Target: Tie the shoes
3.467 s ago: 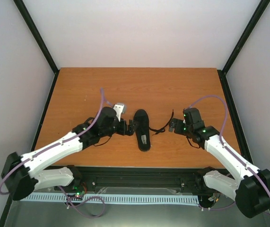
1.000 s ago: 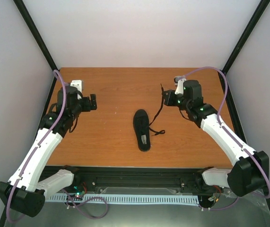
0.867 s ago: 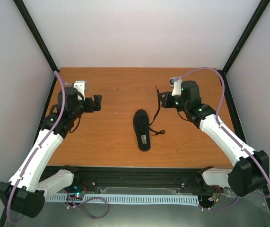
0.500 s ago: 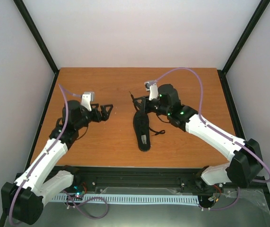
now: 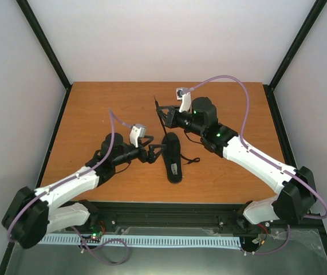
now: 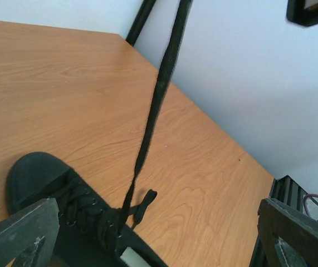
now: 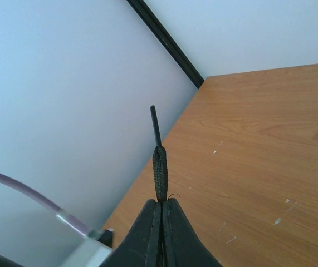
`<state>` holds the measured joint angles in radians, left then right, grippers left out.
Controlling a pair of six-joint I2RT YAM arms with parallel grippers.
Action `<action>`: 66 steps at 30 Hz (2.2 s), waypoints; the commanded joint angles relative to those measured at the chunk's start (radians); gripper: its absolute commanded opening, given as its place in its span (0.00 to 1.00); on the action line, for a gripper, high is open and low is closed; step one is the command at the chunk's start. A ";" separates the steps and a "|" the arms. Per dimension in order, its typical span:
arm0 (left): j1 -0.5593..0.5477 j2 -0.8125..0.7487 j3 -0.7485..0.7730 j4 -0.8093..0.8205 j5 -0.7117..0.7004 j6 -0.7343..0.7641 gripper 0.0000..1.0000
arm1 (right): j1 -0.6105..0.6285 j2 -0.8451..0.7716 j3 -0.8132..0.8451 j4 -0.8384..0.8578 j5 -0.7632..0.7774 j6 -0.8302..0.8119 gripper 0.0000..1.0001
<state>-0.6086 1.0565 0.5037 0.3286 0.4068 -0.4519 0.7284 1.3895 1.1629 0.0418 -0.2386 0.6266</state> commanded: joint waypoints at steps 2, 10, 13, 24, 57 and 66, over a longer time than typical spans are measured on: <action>-0.065 0.150 0.086 0.149 -0.042 0.051 0.98 | 0.010 -0.044 -0.007 0.053 0.013 0.043 0.03; -0.075 0.210 0.081 0.227 -0.057 0.003 0.94 | 0.012 -0.168 -0.090 -0.136 0.253 0.056 0.03; -0.076 0.097 0.037 0.132 -0.138 0.021 0.98 | 0.012 -0.259 -0.198 -0.302 0.386 0.087 0.03; -0.047 -0.197 0.107 -0.418 -0.395 0.041 1.00 | 0.013 -0.459 -0.541 -0.765 0.092 0.285 0.03; 0.013 -0.028 0.242 -0.533 -0.355 0.014 1.00 | -0.164 0.155 -0.412 -0.284 0.355 0.199 0.62; 0.013 0.002 0.200 -0.414 -0.268 0.056 1.00 | -0.165 0.176 -0.376 -0.281 0.348 0.185 0.03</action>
<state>-0.6010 1.0321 0.6968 -0.1768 0.0612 -0.4404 0.5671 1.5810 0.7506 -0.2493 0.0891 0.8234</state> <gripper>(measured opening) 0.995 0.113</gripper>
